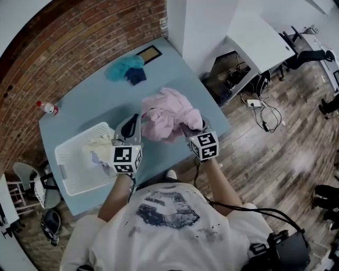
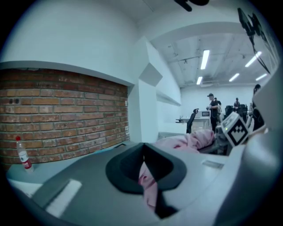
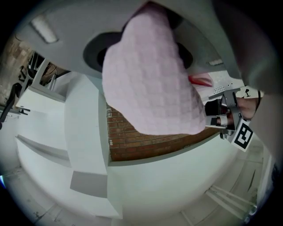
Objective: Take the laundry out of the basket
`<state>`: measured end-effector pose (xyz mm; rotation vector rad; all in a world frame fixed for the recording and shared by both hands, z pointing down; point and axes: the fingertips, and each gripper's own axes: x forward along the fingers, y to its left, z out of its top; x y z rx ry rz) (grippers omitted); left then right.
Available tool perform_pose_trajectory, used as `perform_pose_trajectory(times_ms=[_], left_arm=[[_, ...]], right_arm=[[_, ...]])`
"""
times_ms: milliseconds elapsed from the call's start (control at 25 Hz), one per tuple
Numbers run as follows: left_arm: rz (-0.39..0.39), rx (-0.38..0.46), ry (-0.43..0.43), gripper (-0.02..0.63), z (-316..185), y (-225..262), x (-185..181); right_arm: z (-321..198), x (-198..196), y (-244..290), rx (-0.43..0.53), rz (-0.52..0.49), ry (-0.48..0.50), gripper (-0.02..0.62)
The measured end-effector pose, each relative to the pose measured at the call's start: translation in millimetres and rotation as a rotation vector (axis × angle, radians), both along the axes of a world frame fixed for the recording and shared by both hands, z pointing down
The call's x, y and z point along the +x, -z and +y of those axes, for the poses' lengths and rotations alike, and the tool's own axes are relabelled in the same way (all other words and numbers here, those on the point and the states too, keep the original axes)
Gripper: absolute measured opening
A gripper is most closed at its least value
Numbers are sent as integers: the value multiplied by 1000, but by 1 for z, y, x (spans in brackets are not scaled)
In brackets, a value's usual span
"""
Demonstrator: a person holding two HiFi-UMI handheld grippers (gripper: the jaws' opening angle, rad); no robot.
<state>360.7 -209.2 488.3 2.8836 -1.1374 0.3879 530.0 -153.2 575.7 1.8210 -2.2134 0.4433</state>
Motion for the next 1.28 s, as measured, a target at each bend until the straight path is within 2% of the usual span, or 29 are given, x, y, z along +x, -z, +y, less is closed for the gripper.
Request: perform_pose_trajectory(times_ms=[320,520,680,840,1280], left_arm=[[-7,-36,-10,-9,2,-14,2],[-15,-41,-16,-9,1,-16,5],[-21,-51,-23,-9,0,-19,5],[-24,-61,-29,-9,2,-21,6],[-15,-66,-30,-9,5,-16,3]], right_arm=[[-9,7,-57,-68,-82,-40,213],[-13,7,-87,-124,-52,-29,215],[-12,10,-105,-156,-66,-46,218],[-10,19,-125,-201,-24,-70,226],[-5,29,-134,-270,6,-103,297]])
